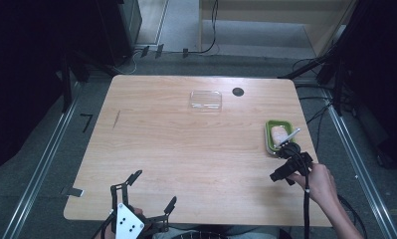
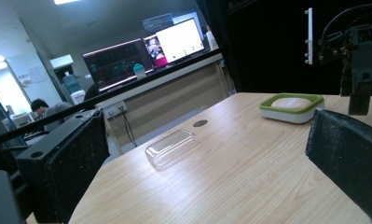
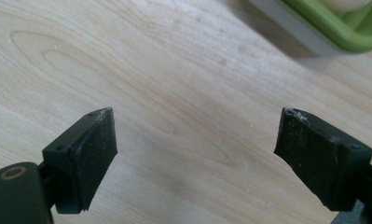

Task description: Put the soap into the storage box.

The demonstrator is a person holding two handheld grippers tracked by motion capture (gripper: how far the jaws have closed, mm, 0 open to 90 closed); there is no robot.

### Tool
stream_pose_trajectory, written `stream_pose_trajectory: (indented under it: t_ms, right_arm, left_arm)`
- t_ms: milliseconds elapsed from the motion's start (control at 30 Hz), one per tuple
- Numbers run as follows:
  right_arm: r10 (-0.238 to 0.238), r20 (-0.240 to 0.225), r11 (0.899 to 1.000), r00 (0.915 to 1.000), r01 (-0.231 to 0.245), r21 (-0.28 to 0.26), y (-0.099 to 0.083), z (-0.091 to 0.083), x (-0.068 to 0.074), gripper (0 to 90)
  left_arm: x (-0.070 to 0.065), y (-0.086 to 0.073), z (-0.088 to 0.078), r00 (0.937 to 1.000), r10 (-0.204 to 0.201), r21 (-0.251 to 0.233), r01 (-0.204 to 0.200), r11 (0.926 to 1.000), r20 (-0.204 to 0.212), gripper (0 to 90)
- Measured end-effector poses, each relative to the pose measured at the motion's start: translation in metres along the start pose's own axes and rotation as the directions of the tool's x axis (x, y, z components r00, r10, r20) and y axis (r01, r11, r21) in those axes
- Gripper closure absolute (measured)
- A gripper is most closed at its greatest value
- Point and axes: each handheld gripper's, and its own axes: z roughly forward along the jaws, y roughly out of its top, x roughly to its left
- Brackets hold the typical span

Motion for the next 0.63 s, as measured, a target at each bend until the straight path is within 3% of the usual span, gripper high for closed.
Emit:
stream_pose_trajectory:
  t_ms: [433,633]
  right_arm:
    - [-0.016,-0.025,0.998,0.9996,0.017,0.066,-0.037,0.019,0.01,10.9]
    - [-0.029,-0.026,0.998,0.9993,0.03,0.06,-0.039,0.022,0.012,10.5]
  left_arm:
    - [0.0,0.0,0.0,1.0,0.002,0.0,-0.002,1.0,0.004,0.0]
    - [0.0,0.0,0.0,1.0,0.0,0.002,0.0,1.0,-0.001,0.0]
